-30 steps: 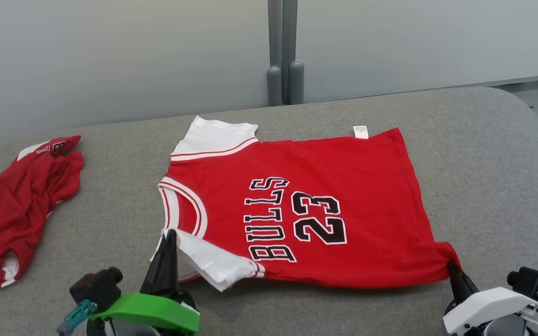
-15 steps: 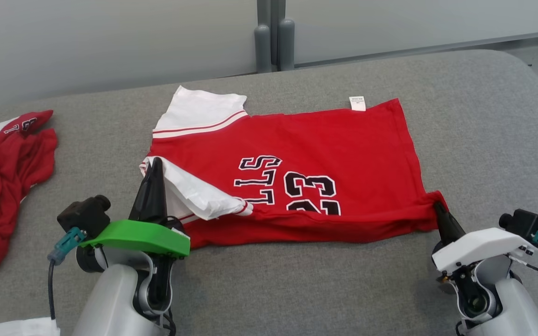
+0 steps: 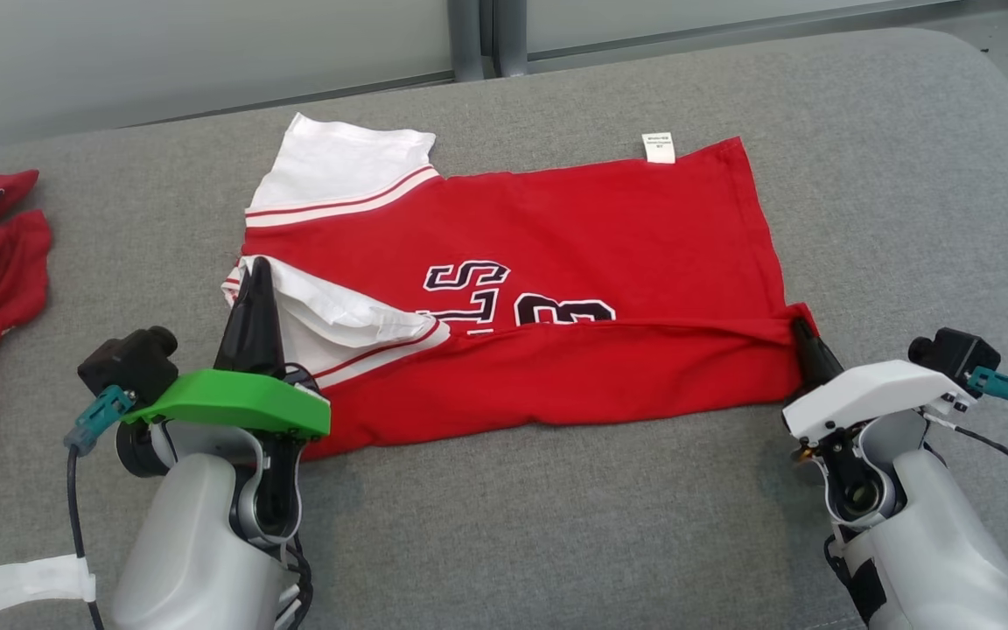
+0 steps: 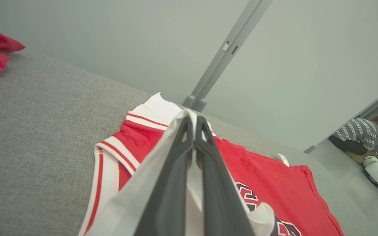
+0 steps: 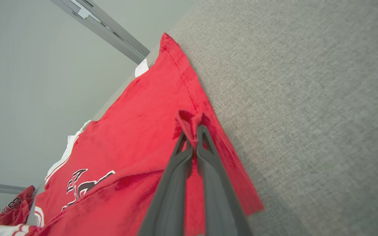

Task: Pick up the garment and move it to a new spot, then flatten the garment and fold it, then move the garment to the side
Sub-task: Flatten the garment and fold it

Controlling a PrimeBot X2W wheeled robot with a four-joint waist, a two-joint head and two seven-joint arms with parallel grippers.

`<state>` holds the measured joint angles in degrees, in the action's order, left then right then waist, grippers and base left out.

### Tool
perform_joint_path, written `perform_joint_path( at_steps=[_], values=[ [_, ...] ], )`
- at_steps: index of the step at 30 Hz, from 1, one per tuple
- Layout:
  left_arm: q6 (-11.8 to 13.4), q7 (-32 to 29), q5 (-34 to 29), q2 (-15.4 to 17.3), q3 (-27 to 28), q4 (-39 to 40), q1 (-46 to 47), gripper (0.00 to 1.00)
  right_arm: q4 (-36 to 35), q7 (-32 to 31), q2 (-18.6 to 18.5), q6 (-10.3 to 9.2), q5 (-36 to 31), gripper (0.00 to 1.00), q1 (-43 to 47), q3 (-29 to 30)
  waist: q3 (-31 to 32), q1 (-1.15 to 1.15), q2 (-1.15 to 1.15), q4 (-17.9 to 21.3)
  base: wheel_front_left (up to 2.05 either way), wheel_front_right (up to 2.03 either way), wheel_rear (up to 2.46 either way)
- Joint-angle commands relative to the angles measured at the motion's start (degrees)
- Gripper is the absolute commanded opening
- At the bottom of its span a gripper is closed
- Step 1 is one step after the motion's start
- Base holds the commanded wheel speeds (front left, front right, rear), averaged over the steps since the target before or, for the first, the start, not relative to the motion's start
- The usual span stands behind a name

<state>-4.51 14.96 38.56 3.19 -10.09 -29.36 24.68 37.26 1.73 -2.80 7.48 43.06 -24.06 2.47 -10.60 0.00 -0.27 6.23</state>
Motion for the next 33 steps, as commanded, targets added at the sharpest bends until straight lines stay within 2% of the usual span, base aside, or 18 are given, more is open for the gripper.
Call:
perform_joint_path(
  at_steps=[1,4,5,6,7,8,10,11,12,19,25,33],
  values=[
    [-0.34,0.26,-0.81,0.09,0.65,-0.07,1.02,0.00,1.11,0.92,-0.20,0.02,0.52,0.00,-1.50,-0.37,-0.39,0.00,0.27,0.07,0.00,0.00,0.00],
    [-0.62,0.22,-1.41,-0.02,1.72,-0.10,1.31,0.00,3.82,2.16,-0.19,0.02,1.30,0.20,-3.83,-1.20,-0.60,0.00,0.27,-0.03,0.00,0.00,0.00],
    [-0.68,0.22,-1.61,-0.05,1.94,-0.16,1.33,0.00,4.83,2.49,-0.19,0.02,1.62,0.31,-4.58,-1.52,-0.64,0.00,0.27,-0.08,0.00,0.00,0.00],
    [-0.89,0.22,-1.74,-0.08,2.09,-0.18,1.38,0.00,5.67,3.03,-0.19,0.02,1.89,0.53,-5.31,-1.88,-0.68,0.00,0.27,-0.16,0.00,0.00,0.00],
    [-1.03,0.22,-1.78,-0.12,2.16,-0.26,1.46,0.00,6.02,3.73,-0.18,0.02,2.32,1.00,-6.17,-2.41,-0.72,0.00,0.27,-0.25,0.00,0.00,0.00],
    [-1.14,0.23,-1.94,-0.15,2.23,-0.39,1.57,0.04,6.59,4.41,-0.18,0.02,2.93,1.00,-6.74,-2.72,-0.75,0.00,0.27,-0.35,0.00,0.00,0.00],
    [-1.19,0.23,-2.19,-0.16,2.70,-0.53,1.92,0.45,7.03,5.71,-0.20,0.02,3.95,1.00,-7.44,-3.63,-0.75,0.00,0.27,-0.53,0.00,0.00,0.00],
    [-1.05,0.23,-2.41,-0.17,3.11,-0.50,1.98,0.80,7.07,6.45,-0.20,0.02,4.27,1.00,-7.76,-4.16,-0.74,0.00,0.27,-0.56,0.00,0.00,0.00],
    [-0.70,0.23,-2.51,-0.19,3.58,-0.48,1.88,1.00,6.92,7.18,-0.19,0.02,4.42,1.00,-8.03,-4.64,-0.76,0.00,0.27,-0.57,0.00,0.00,0.00],
    [-0.98,0.22,-2.31,-0.22,4.78,0.50,0.06,1.00,3.21,11.30,-0.29,0.02,2.23,1.00,-7.55,-6.14,-0.59,0.00,0.27,-0.37,0.00,0.00,0.00],
    [-0.67,0.22,-2.63,-0.23,5.18,2.68,-1.98,1.00,-0.79,12.60,-0.33,0.02,-1.66,1.00,-4.89,-3.21,0.20,0.00,0.27,-0.31,0.00,0.00,0.00],
    [-0.48,0.17,-4.73,-0.23,5.21,5.79,-7.51,1.00,-9.76,12.51,-0.38,0.02,-10.63,1.00,3.04,1.00,2.75,0.00,0.27,-0.79,0.00,0.00,0.00]
  ],
)
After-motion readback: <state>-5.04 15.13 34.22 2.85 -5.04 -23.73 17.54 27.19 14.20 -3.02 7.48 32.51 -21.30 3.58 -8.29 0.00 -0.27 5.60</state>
